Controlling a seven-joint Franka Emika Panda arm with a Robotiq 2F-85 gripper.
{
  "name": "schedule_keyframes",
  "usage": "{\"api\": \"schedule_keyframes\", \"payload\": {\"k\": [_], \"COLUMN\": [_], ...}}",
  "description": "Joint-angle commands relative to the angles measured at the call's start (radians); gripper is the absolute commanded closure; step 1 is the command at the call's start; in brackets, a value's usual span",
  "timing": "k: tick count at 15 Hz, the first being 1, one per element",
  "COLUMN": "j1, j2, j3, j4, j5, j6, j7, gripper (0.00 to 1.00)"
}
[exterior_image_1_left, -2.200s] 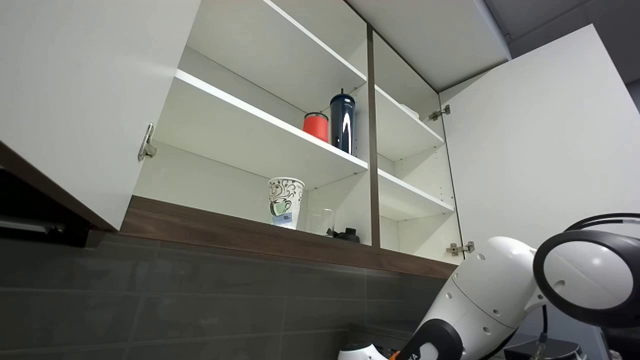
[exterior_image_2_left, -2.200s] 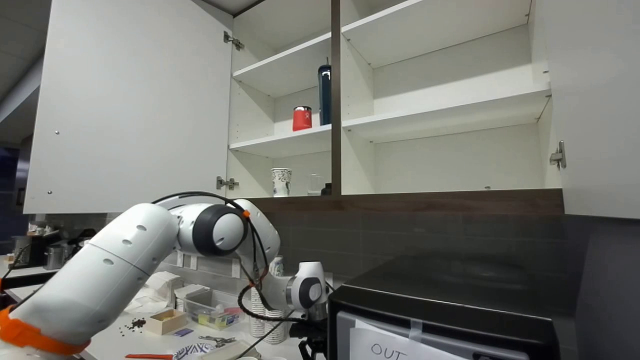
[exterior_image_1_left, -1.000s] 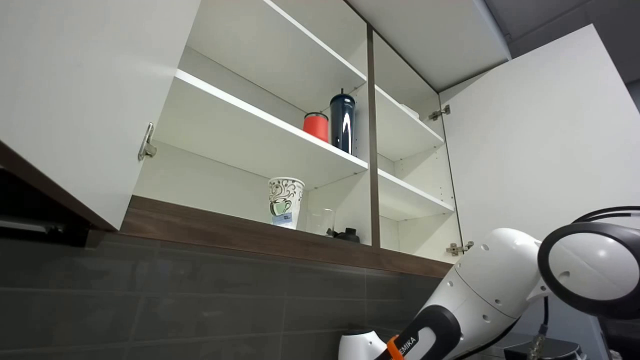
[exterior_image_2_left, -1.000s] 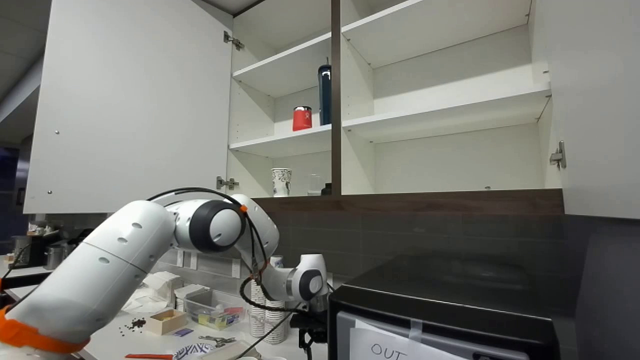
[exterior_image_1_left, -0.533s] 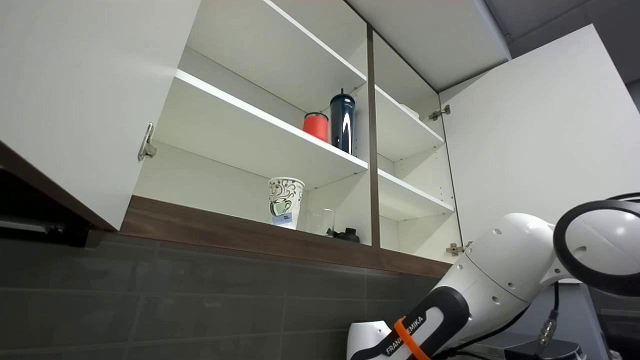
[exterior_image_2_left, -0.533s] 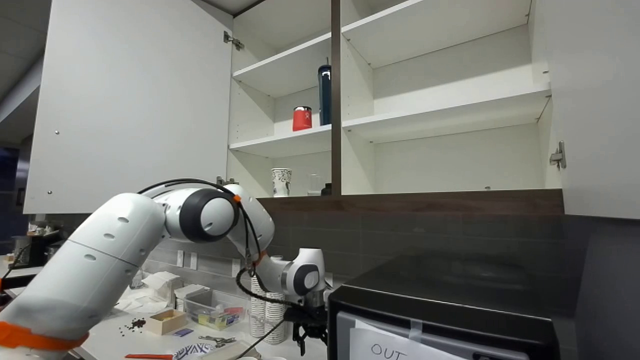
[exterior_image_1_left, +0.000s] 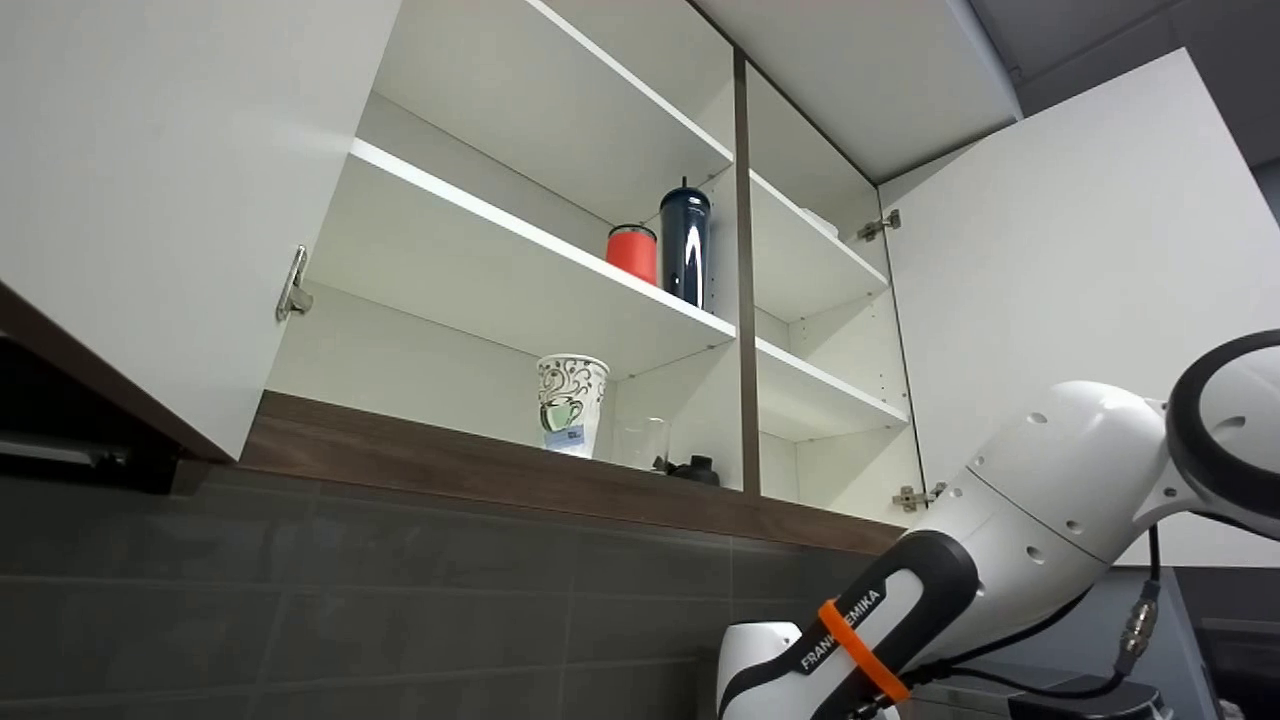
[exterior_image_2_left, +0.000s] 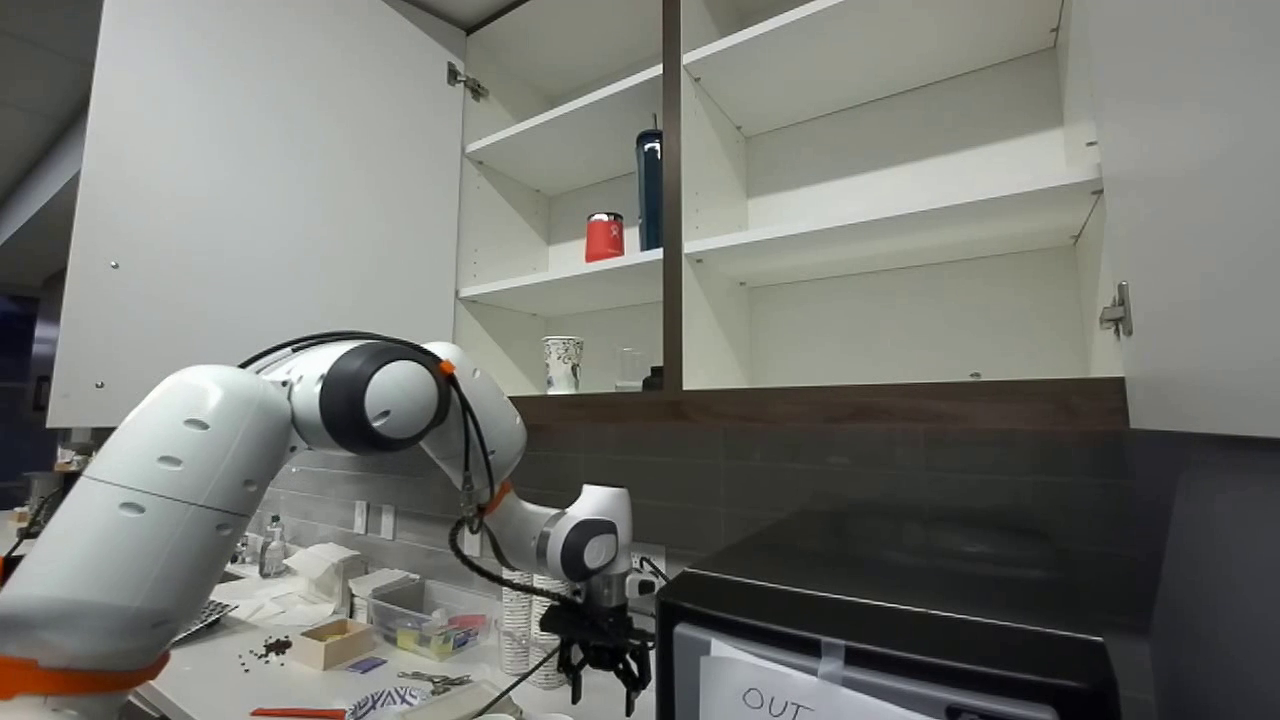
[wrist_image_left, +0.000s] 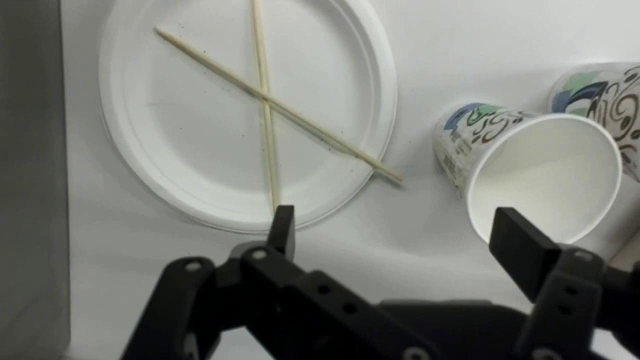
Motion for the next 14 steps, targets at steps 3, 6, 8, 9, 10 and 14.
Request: {"api": "schedule_keyframes", "payload": {"k": [3, 6, 8, 9, 10, 14], "j1": [0.003, 0.008, 0.013, 0.016, 0.019, 0.021], "j2": [-0.123, -0.164, -0.191, -0.204, -0.152, -0.183], "j3": [0.008, 0.008, 0.006, 0.002, -0.003, -0.004], "j4": [-0.172, -0.233, -0.271, -0.289, -0.217, -0.256], "j5": [0.022, 0.021, 0.019, 0.011, 0.004, 0.003], "j6": [0.068, 0.105, 0.126, 0.136, 0.097, 0.110], "j7": [-0.026, -0.030, -0.024, -0.015, -0.010, -0.010], "gripper": [0.00, 0.00, 0.00, 0.00, 0.00, 0.00]}}
